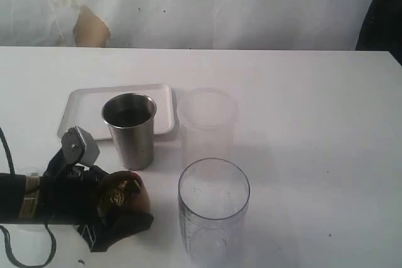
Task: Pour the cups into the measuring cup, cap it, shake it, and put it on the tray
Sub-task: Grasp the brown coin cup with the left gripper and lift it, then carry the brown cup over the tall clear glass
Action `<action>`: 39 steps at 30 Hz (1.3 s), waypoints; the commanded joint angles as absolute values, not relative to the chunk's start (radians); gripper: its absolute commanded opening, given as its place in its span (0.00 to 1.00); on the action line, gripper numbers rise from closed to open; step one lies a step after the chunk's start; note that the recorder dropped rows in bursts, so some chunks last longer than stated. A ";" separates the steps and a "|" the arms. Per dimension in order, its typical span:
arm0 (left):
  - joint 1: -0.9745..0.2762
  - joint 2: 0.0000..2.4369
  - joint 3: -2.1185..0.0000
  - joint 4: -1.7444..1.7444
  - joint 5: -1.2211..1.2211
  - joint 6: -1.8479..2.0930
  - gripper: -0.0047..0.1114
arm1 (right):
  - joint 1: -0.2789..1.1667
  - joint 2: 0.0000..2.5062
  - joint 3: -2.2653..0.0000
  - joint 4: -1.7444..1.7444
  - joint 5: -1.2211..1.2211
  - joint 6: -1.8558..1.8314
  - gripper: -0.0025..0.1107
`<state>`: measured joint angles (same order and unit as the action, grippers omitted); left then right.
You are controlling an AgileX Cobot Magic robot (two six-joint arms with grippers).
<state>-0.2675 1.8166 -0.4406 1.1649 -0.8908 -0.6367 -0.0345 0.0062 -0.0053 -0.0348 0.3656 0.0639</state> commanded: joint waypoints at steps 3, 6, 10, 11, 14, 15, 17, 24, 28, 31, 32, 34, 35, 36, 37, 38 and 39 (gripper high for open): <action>-0.271 1.539 -0.468 1.286 -0.764 -0.992 0.04 | -0.030 0.000 0.000 -0.034 0.351 0.066 0.03; -0.282 1.441 -0.514 1.448 -0.683 -1.255 0.04 | -0.030 0.000 0.000 -0.034 0.351 0.066 0.03; -0.437 1.321 -0.647 1.744 -0.458 -1.679 0.04 | -0.030 0.000 0.000 -0.034 0.351 0.066 0.03; -0.477 1.296 -0.671 1.744 -0.426 -1.726 0.04 | -0.030 0.000 0.000 -0.034 0.351 0.066 0.03; -0.507 1.252 -0.696 1.744 -0.407 -1.720 0.04 | -0.030 0.000 0.000 -0.034 0.351 0.066 0.03; -0.511 1.238 -0.710 1.744 -0.325 -1.720 0.04 | -0.030 0.000 0.000 -0.034 0.351 0.066 0.03; -0.511 1.234 -0.712 1.744 -0.083 -1.760 0.04 | -0.030 0.000 0.000 -0.037 0.351 0.066 0.03; -0.511 1.246 -0.909 0.855 0.537 -0.778 0.04 | -0.030 0.000 0.000 -0.037 0.351 0.066 0.03; -0.555 1.246 -1.081 0.291 0.726 0.032 0.04 | -0.030 0.000 0.000 -0.037 0.351 0.066 0.03; -0.628 1.246 -1.101 0.321 0.827 0.055 0.04 | -0.030 0.000 0.000 -0.037 0.351 0.066 0.03; -0.653 1.246 -1.101 0.331 0.846 0.057 0.04 | -0.030 0.000 0.000 -0.037 0.351 0.066 0.03; -0.721 1.246 -1.101 0.347 0.873 0.057 0.04 | -0.030 0.000 0.000 -0.037 0.351 0.066 0.03; -0.757 1.246 -1.101 0.357 0.880 0.057 0.04 | -0.030 0.000 0.000 -0.037 0.351 0.066 0.03; -0.792 1.246 -1.101 0.371 0.886 0.057 0.04 | -0.030 0.000 0.000 -0.037 0.351 0.066 0.03; -0.857 1.246 -1.101 0.414 0.891 0.031 0.04 | -0.030 0.000 0.000 -0.037 0.351 0.066 0.03; -0.880 1.246 -1.101 0.437 0.893 0.011 0.04 | -0.030 0.000 0.000 -0.037 0.351 0.066 0.03; -0.933 1.247 -1.101 0.488 0.893 -0.029 0.04 | -0.030 0.000 0.000 -0.037 0.351 0.066 0.03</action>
<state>-0.8690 1.2509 -1.0931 0.4080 0.8946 0.0226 -0.0345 0.0062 -0.0053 -0.0348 0.3656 0.0639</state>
